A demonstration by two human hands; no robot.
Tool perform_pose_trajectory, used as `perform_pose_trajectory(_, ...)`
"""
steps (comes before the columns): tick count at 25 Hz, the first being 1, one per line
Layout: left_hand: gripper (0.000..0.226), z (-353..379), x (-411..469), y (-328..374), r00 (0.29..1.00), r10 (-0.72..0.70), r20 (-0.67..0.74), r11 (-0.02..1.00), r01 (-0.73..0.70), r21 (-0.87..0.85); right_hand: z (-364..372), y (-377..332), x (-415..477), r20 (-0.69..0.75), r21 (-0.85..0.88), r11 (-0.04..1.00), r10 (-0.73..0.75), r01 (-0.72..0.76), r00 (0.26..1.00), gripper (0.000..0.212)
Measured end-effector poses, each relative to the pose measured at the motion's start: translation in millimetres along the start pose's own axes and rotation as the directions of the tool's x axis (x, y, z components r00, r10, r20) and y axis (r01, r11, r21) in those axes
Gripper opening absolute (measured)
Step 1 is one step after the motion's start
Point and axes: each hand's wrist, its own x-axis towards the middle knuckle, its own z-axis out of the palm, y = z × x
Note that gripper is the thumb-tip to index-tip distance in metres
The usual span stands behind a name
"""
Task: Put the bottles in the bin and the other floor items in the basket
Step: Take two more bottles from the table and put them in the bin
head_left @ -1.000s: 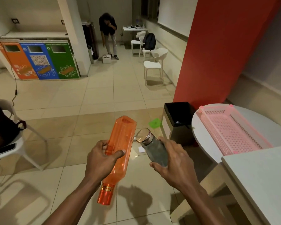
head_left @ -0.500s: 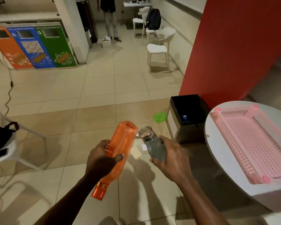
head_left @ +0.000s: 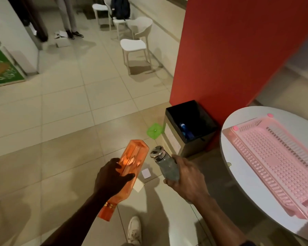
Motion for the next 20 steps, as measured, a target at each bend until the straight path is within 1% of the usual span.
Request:
perform_pose_trajectory(2, 0.085, -6.5, 40.4, 6.8, 0.999, 0.030, 0.034, 0.999, -0.031, 0.043, -0.9, -3.6, 28.6, -0.015, 0.003, 1.000, 0.030, -0.030, 0.999, 0.085)
perform_pose_trajectory(5, 0.084, -3.7, 92.8, 20.2, 0.994, 0.076, 0.072, 0.995, -0.081, 0.061, -0.1, -1.7, 63.5, -0.008, 0.010, 0.997, 0.080, -0.080, 0.997, 0.083)
perform_pose_trajectory(8, 0.083, 11.2, 135.0, 37.7, 0.990, 0.085, 0.113, 0.994, -0.092, 0.060, 3.5, 13.4, 94.6, -0.016, 0.022, 0.992, 0.127, -0.127, 0.992, 0.081)
perform_pose_trajectory(11, 0.091, 34.2, 173.9, 58.1, 0.984, 0.085, 0.156, 0.991, -0.100, 0.086, 12.3, 41.8, 135.0, 0.003, 0.045, 0.985, 0.166, -0.166, 0.986, 0.079)
perform_pose_trajectory(13, 0.093, 51.5, 199.4, 71.9, 0.982, 0.068, 0.176, 0.992, -0.086, 0.095, 17.4, 62.7, 169.2, 0.020, 0.053, 0.984, 0.171, -0.172, 0.985, 0.079)
perform_pose_trajectory(17, 0.086, 88.2, 255.2, 101.1, 0.977, -0.007, 0.213, 0.996, -0.013, 0.090, 25.4, 112.4, 240.0, 0.091, 0.093, 0.972, 0.208, -0.216, 0.974, 0.085)
perform_pose_trajectory(20, 0.081, 125.2, 300.7, 130.2, 0.973, -0.072, 0.218, 0.993, 0.050, 0.103, 33.3, 160.6, 286.4, 0.017, 0.061, 0.987, 0.147, -0.148, 0.989, 0.086)
